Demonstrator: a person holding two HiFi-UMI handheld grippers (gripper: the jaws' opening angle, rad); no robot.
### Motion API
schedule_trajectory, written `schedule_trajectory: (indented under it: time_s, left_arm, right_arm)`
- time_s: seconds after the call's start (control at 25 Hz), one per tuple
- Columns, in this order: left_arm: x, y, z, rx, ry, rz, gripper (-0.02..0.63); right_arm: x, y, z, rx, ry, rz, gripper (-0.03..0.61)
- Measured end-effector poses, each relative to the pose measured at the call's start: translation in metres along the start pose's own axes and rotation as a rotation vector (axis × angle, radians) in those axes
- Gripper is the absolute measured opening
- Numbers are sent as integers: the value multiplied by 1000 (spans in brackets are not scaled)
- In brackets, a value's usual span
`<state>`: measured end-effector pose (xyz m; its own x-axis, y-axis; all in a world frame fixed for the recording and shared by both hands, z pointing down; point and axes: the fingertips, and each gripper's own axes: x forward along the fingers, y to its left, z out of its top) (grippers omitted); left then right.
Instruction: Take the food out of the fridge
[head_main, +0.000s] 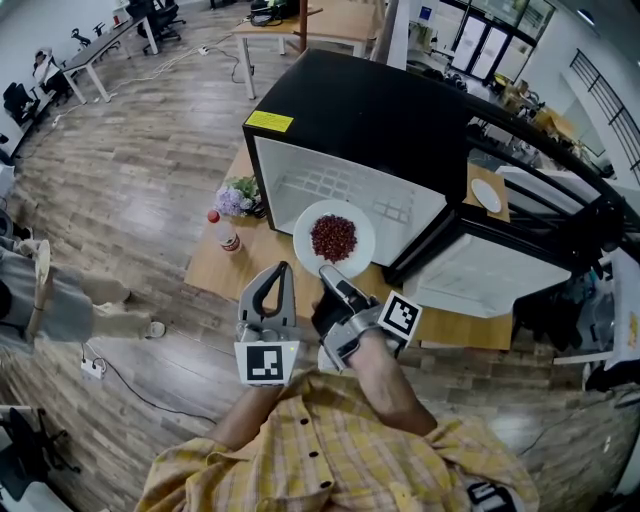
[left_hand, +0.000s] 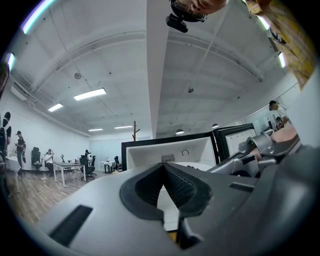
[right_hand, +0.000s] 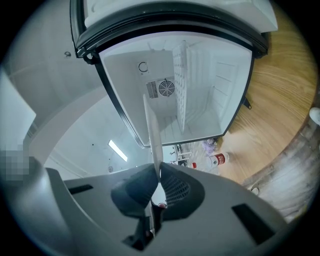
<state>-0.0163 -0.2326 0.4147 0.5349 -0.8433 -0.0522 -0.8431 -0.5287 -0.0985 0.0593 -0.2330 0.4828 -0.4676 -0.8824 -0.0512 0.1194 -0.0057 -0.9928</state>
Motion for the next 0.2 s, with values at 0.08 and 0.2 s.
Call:
schedule_trajectory:
  time_s: [0.08,0.2]
  left_arm:
    - [1,-1,1,-5,3,-1,8]
    - [2,-2,4,-5,-6,-6,7]
  right_arm:
    - [-1,1,1,-4,-1,2,18]
    - [-1,4,2,-10,-1,7,20]
